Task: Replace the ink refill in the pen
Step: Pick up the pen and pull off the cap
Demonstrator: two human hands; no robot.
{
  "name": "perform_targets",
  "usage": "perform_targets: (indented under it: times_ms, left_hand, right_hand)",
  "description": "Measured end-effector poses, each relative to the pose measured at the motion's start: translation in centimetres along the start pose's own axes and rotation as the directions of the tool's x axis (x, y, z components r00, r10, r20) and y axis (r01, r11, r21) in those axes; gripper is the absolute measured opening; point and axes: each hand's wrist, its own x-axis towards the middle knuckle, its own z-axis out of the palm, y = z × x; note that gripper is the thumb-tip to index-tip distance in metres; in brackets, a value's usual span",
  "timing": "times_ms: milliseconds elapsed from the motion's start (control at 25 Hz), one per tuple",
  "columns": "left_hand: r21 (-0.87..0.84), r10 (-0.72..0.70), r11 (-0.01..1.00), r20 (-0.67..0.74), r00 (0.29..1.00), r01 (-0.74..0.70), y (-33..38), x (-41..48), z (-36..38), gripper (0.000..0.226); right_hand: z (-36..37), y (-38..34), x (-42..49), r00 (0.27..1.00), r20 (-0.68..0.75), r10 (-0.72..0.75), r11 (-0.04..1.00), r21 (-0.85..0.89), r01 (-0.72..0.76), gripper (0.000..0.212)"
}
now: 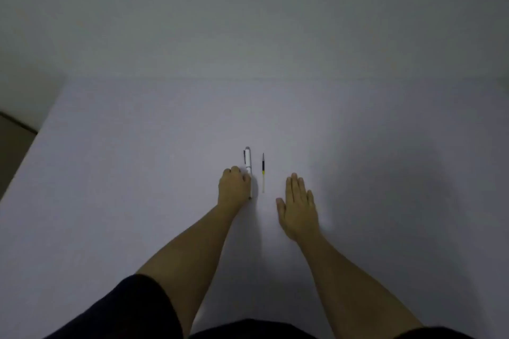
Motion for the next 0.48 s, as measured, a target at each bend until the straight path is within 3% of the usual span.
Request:
perform_targets:
  times_ms: [160,480]
  left_hand:
    - [-0.004,-0.036,0.999,-0.055,0.998,0.036,1.3,1.6,0.4,0.032]
    - [-0.042,-0.128,0.991,-0.039,0.991,0.127,1.6,2.4,0.4,0.023]
  right_hand:
    - [0.5,-0.3,0.0,0.994,-0.110,0.019,1.000,-0.005,-0.020,0.060]
    - [0.5,0.2,0.3,0.997,-0.070,0.017,0.999,-0.027,-0.019,0.061]
